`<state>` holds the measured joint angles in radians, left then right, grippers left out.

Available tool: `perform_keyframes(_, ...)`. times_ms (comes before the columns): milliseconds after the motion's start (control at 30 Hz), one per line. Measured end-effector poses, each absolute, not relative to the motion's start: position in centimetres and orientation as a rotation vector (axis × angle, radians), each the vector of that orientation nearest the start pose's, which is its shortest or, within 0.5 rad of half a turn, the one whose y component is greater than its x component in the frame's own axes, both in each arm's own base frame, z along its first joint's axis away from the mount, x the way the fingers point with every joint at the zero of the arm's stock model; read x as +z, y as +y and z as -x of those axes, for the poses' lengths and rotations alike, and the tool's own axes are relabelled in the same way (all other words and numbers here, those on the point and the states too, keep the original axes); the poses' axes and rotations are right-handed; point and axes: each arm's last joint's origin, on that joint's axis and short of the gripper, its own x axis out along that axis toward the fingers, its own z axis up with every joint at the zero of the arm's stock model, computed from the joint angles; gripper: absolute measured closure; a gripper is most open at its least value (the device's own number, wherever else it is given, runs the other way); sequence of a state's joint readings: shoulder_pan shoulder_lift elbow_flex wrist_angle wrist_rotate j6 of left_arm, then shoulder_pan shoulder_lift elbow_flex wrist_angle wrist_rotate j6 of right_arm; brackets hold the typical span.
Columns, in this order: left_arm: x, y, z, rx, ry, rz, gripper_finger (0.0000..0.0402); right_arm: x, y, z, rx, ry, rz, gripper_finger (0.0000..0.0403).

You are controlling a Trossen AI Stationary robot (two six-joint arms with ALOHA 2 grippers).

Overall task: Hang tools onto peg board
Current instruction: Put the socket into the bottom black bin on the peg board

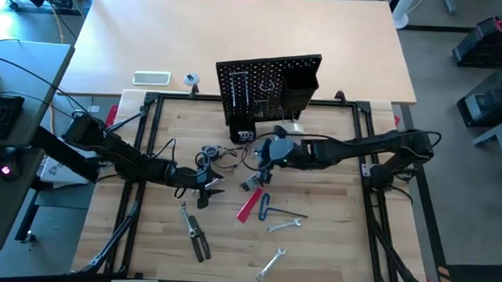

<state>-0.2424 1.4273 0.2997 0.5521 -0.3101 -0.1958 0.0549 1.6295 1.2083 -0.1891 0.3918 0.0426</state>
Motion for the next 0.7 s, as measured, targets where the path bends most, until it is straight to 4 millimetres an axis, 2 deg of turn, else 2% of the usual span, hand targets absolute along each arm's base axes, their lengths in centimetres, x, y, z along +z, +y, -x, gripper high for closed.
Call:
perform_keyframes(167, 11.7, -4.4, -21.7, 0.131, 0.543, 0.019, 0.017, 24.9, 0.1, -38.7, -0.338, 0.507, 0.162, 0.0322)
perform_keyframes(300, 11.7, -4.4, -21.7, 0.13, 0.544, 0.014, 0.017, 23.1, -1.1, -40.0, -0.403, 0.49, 0.231, 0.0322)
perform_keyframes(700, 11.7, -4.4, -21.7, 0.128, 0.552, 0.004, 0.017, 21.1, -4.4, -41.7, -0.486, 0.439, 0.353, 0.0322)
